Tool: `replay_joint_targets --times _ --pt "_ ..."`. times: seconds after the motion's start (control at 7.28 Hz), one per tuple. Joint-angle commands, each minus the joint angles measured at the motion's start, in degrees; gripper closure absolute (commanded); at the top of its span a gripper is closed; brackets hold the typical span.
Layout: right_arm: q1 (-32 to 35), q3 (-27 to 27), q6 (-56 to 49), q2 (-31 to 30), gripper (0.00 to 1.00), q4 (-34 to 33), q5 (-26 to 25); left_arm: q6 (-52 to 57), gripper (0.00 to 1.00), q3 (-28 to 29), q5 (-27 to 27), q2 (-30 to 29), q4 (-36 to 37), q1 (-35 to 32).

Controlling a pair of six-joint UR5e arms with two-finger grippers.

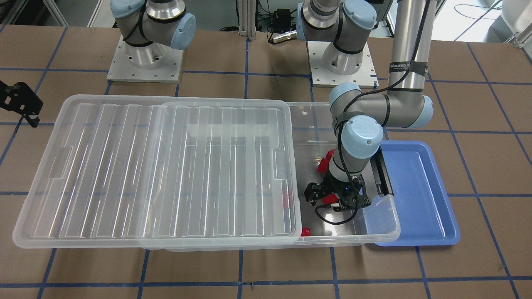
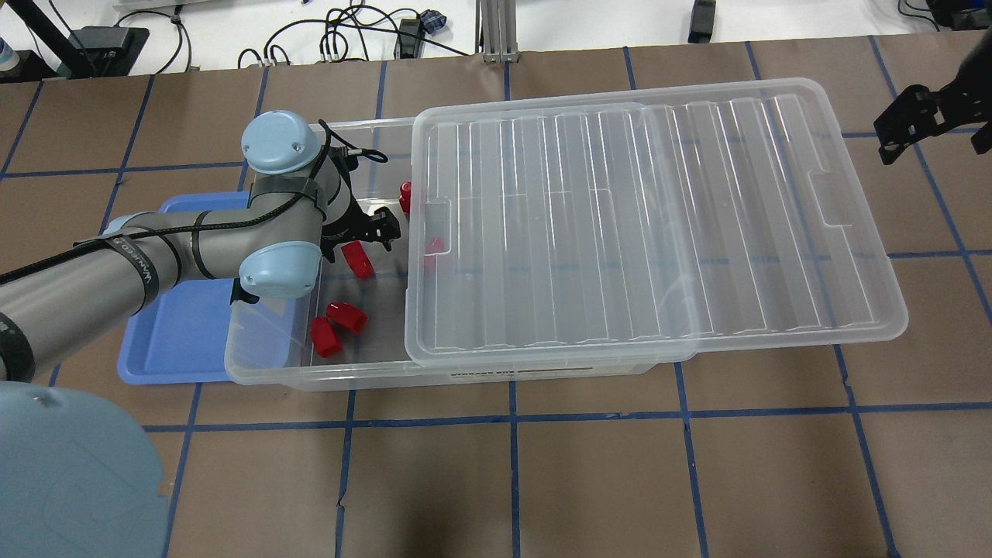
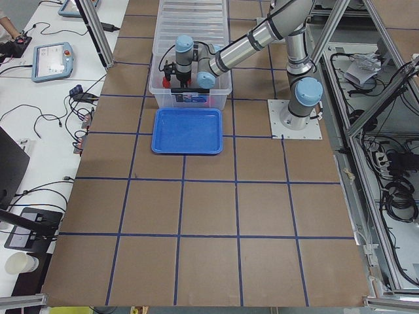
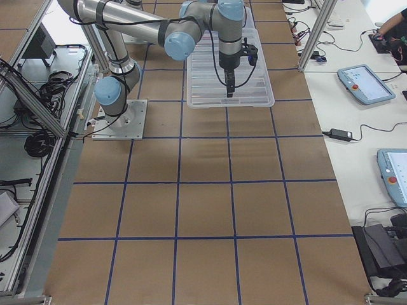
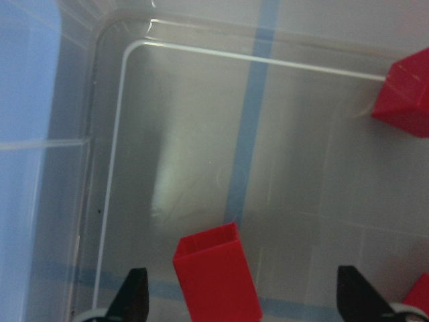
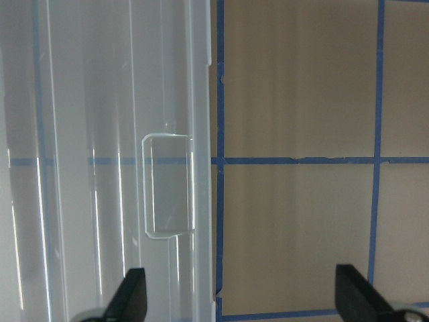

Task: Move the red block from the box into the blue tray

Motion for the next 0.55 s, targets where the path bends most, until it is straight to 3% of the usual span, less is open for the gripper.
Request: replay_joint_targets --times 0.0,0.27,0.41 --pt "0.01 0.27 -0.2 0.56 0.0 1.44 0.06 -0.02 0.64 -0.03 1.33 -0.52 0.35 -0.07" --pt "0.01 0.45 -0.12 0.21 0.0 1.53 -0.03 -0.02 1.0 -0.03 1.59 -0.35 0.26 -0.16" --pt "0.01 0.45 -0.29 0.38 0.0 2.92 0.06 0.07 1.0 0.32 1.59 1.31 -0.53 -0.68"
